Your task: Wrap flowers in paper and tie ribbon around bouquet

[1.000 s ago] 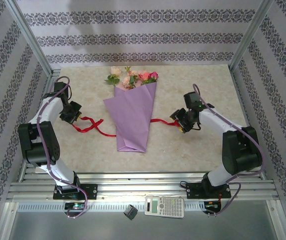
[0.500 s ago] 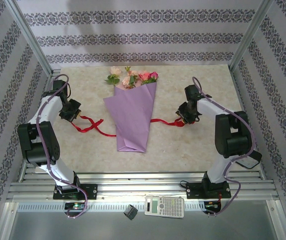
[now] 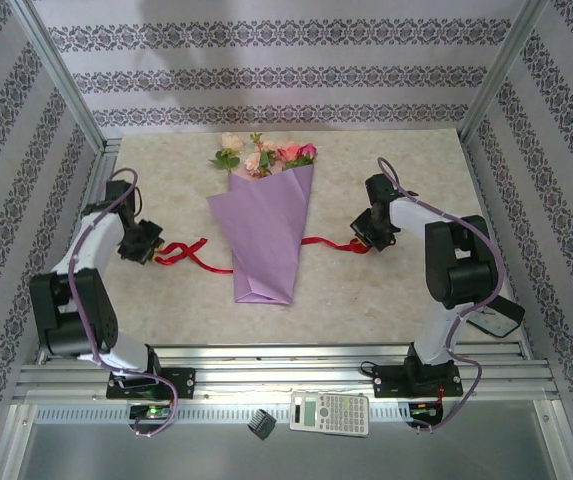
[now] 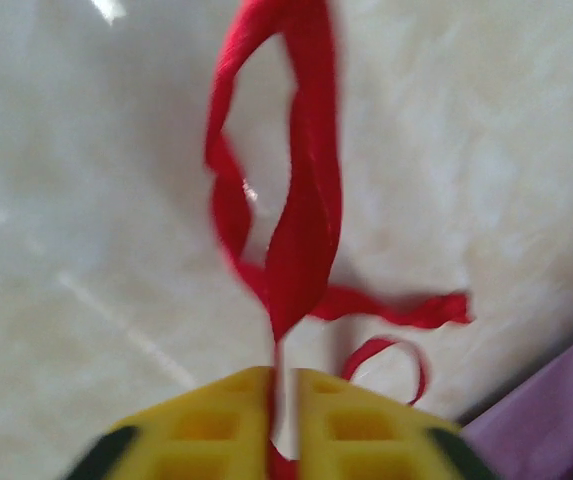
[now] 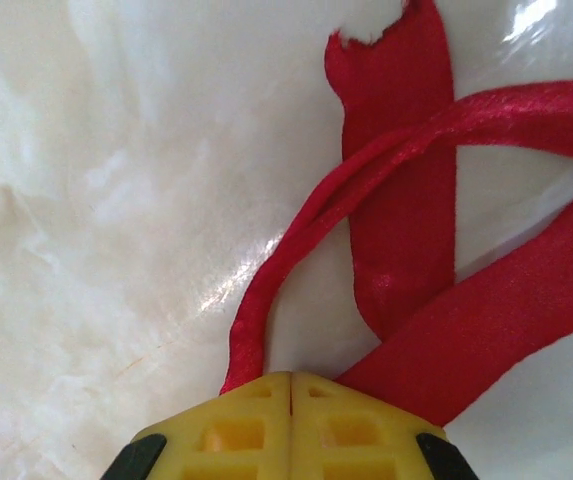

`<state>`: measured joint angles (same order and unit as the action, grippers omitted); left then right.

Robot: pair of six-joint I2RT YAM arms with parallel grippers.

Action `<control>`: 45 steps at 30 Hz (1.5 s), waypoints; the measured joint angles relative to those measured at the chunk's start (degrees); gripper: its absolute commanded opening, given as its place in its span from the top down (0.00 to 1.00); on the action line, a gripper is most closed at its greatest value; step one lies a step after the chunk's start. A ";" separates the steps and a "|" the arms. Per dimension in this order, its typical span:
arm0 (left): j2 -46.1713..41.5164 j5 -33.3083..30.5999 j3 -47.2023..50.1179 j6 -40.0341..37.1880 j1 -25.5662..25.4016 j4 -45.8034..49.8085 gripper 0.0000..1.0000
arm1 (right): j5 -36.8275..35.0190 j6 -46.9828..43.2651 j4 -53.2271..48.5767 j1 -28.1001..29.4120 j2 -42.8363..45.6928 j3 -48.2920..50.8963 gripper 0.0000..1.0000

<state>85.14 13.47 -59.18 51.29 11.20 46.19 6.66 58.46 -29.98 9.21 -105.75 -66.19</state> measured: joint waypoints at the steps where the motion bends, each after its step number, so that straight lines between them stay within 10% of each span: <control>1: -1.11 0.09 1.73 0.50 0.00 0.22 0.60 | -0.20 0.00 0.00 -0.02 0.50 0.02 1.00; 14: -6.62 0.52 -1.66 1.66 -1.22 6.03 0.40 | -1.27 -2.12 -0.48 2.58 1.79 -3.78 0.64; 27: 21.77 2.36 -17.29 -6.99 -9.97 5.07 0.32 | -1.75 -4.37 -3.13 4.39 -2.54 -5.68 0.57; 38: 20.90 0.15 -17.16 -8.39 -9.70 6.71 0.30 | -2.82 -6.45 -4.13 2.91 -2.60 -4.42 0.47; 45: 5.25 7.30 -1.57 2.49 -9.92 1.92 0.28 | -1.40 -3.04 -4.94 3.06 6.60 -0.31 0.42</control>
<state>90.39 20.78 -60.75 53.78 1.28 48.12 5.26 55.42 -34.92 12.27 -99.15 -66.50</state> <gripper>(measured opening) 0.719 0.573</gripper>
